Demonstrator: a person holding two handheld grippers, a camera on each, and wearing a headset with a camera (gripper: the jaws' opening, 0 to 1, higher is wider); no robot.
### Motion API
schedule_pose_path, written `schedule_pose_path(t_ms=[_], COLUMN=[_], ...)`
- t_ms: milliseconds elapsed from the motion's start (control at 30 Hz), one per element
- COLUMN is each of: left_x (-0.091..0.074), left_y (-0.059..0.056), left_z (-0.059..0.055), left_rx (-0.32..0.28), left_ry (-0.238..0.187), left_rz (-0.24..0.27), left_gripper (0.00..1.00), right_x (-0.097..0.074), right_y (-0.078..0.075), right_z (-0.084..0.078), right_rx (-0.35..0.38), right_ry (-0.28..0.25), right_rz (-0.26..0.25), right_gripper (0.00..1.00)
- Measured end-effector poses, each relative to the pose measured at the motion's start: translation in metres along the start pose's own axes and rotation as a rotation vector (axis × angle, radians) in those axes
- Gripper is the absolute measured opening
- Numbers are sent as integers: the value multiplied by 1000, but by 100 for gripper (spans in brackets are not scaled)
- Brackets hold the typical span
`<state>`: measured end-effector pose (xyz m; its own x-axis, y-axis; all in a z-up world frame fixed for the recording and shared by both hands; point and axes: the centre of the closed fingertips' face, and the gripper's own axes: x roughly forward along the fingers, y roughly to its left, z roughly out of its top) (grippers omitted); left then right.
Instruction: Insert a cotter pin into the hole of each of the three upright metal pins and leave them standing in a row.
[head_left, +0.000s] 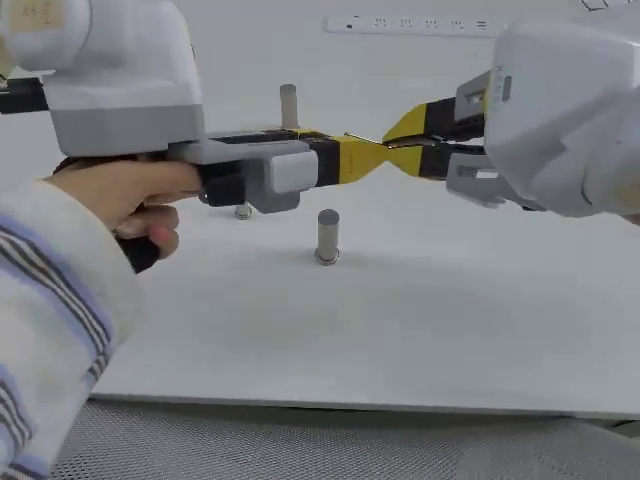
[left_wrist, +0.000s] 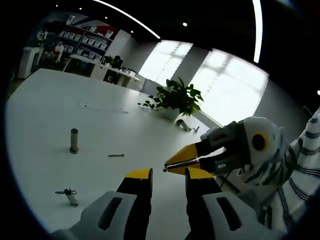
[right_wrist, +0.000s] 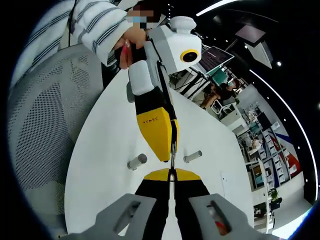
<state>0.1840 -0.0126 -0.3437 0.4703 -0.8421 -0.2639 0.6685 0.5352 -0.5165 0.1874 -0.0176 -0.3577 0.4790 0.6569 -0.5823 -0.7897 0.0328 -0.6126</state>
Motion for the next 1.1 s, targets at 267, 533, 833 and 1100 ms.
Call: schedule_pose_path(t_ms=[267,533,833,1100], left_x=[2,2,1,-2], left_y=[-2,-3,0,-2], left_z=[-6,-12,-18,-24], left_rx=[-3,-16,-26,-12], left_ry=[28,43,66,91], left_rz=[-13,-13,0,-7], left_gripper=[11,4,0,0], right_x=[-2,-1,0,0], right_y=[5,9,15,21], right_z=[4,6,9,11], right_rx=[4,11,5,4], right_ry=[-18,-29,-35,-42], right_rz=[5,13,21,35], right_gripper=[0,0,0,0])
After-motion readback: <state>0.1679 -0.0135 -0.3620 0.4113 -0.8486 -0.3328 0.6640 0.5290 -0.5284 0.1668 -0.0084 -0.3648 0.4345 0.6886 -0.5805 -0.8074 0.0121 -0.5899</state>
